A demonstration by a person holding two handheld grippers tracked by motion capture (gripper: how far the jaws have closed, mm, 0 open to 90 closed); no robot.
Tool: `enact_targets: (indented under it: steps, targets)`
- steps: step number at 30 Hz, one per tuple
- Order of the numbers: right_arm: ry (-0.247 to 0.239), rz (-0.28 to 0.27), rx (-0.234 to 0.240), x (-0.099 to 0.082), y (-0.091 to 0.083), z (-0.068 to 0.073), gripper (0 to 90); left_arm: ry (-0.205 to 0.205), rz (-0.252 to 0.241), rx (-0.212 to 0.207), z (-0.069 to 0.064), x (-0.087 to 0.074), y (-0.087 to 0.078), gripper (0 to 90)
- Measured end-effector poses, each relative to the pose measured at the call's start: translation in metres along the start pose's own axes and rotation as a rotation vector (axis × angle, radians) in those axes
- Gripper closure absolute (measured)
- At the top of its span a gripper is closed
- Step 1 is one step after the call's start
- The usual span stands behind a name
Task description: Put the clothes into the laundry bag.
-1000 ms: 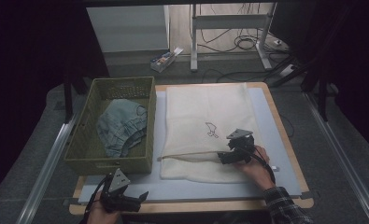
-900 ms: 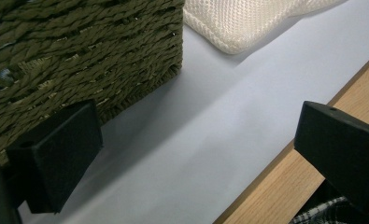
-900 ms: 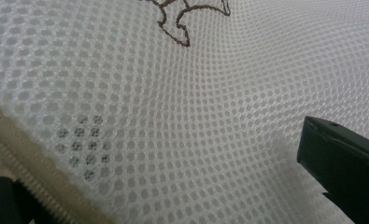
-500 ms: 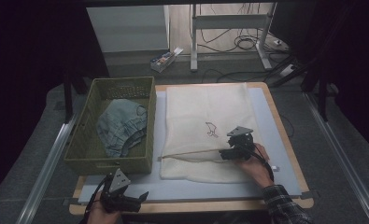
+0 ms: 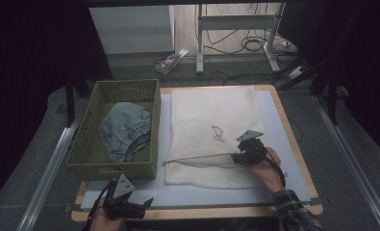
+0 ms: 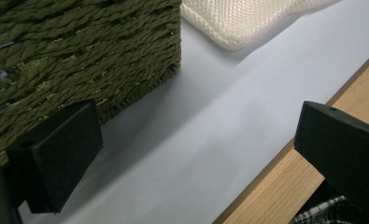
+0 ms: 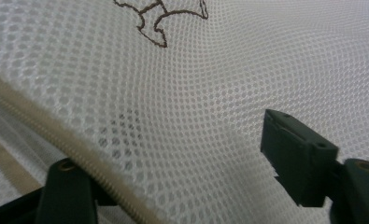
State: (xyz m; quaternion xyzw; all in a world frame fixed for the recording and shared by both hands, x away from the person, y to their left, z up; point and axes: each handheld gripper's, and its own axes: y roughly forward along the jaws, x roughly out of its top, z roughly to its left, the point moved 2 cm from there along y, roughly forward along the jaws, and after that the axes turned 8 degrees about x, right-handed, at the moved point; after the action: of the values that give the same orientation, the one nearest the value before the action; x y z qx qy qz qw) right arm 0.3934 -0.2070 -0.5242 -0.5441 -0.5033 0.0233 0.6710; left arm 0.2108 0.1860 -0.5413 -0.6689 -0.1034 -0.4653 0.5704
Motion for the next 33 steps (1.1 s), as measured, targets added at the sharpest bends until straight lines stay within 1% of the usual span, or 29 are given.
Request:
enact_targets:
  steps: [3, 7, 8, 11, 14, 15, 16, 17, 18, 19, 24, 25, 27, 31, 33]
  targets:
    - [-0.012, -0.01, -0.003, 0.002, -0.004, 0.001, 36.8, 0.001, 0.0, 0.001, 0.0, 0.0, 0.0, 1.0]
    - [-0.044, -0.034, 0.009, 0.005, -0.009, 0.003, 49.7, 0.001, 0.001, 0.001, 0.0, 0.0, 0.0, 1.1]
    - [-0.044, -0.034, 0.009, 0.005, -0.009, 0.003, 49.7, 0.001, 0.001, 0.001, 0.0, 0.0, 0.0, 1.1]
    - [-0.05, -0.048, 0.015, 0.008, -0.011, 0.003, 55.0, 0.001, 0.001, 0.002, 0.0, 0.0, 0.0, 1.1]
    - [-0.068, -0.051, 0.01, 0.011, -0.013, 0.004, 59.8, 0.0, 0.001, 0.002, 0.0, 0.0, 0.0, 1.1]
    - [-0.08, -0.057, 0.01, 0.012, -0.015, 0.005, 62.9, 0.001, 0.001, 0.002, 0.0, 0.0, 0.0, 1.1]
    - [-0.08, -0.057, 0.01, 0.012, -0.015, 0.005, 62.9, 0.002, 0.002, 0.002, 0.0, 0.0, 0.0, 1.1]
    - [-0.093, -0.063, 0.007, 0.014, -0.017, 0.006, 66.7, 0.002, 0.002, 0.003, 0.0, 0.0, 0.0, 1.1]
    - [-0.093, -0.063, 0.007, 0.014, -0.017, 0.006, 66.7, 0.002, 0.002, 0.003, 0.0, 0.0, 0.0, 1.1]
    - [-0.105, -0.076, 0.007, 0.017, -0.018, 0.008, 70.9, 0.002, 0.002, 0.003, 0.0, 0.0, 0.0, 1.1]
    - [-0.112, -0.087, 0.011, 0.021, -0.021, 0.008, 75.2, 0.001, 0.003, 0.003, 0.0, 0.0, 0.0, 1.1]
    - [-0.112, -0.09, 0.003, 0.022, -0.021, 0.008, 75.3, 0.001, 0.002, 0.003, 0.0, 0.0, 0.0, 1.1]
    - [-0.109, -0.09, 0.001, 0.022, -0.021, 0.007, 75.3, 0.001, 0.003, 0.003, 0.0, 0.0, 0.001, 1.1]
    - [-0.101, -0.094, 0.004, 0.025, -0.022, 0.007, 75.2, 0.0, 0.002, 0.003, 0.0, 0.0, 0.001, 1.1]
    - [-0.096, -0.105, 0.005, 0.028, -0.023, 0.007, 75.3, -0.001, 0.002, 0.002, 0.0, 0.0, 0.0, 1.2]
